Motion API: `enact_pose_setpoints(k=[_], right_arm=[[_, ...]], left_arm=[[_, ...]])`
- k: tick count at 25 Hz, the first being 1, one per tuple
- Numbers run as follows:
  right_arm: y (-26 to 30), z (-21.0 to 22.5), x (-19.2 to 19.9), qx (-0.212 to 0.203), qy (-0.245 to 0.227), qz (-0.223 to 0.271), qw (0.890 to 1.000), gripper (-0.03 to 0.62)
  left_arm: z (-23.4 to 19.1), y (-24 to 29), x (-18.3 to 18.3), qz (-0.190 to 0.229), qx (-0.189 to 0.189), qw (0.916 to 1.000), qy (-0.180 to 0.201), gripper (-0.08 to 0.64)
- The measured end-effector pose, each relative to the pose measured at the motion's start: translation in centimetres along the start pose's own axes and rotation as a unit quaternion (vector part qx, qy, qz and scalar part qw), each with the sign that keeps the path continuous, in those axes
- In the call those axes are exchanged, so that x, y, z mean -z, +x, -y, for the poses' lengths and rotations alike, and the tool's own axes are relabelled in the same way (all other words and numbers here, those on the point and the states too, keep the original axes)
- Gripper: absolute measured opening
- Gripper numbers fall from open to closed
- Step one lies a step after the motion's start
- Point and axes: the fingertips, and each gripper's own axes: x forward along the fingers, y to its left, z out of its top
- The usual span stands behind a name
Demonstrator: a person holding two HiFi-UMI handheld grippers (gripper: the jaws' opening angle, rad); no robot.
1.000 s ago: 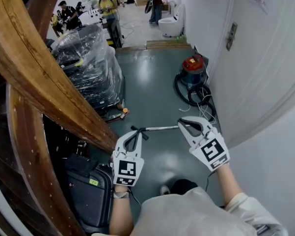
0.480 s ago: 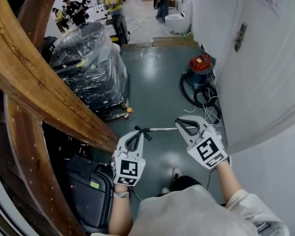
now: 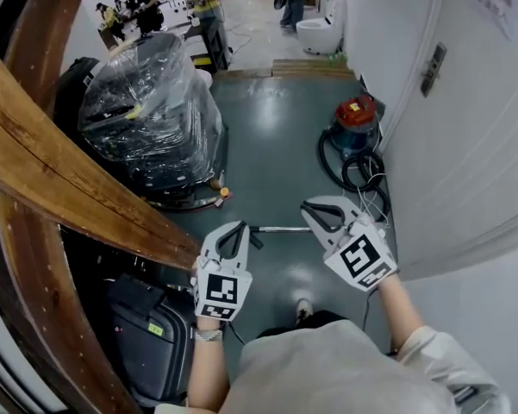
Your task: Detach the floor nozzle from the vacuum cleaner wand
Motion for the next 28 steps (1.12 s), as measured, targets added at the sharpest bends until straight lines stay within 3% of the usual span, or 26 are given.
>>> enact_pose_setpoints(k=[13, 21, 28], right_arm=[[7.5, 4.0, 3.5, -0.04, 0.018, -0.005, 0.999, 0.032], [14.7, 5.5, 6.5, -0.044, 0.019, -0.008, 0.999, 0.032], [20.7, 5.8, 9.4, -0.042, 0.032, -0.01, 0.999, 0.032]], left_arm=[[-4.8, 6.5, 3.3, -0.033, -0.024, 0.999, -0.019, 0.003], [-7.4, 11.9, 9.3, -0.056, 0.006, 0.9983, -0.014, 0.003], [-10.8, 16.1, 12.8, -0.05, 0.016, 0.9986, -0.002, 0.003]])
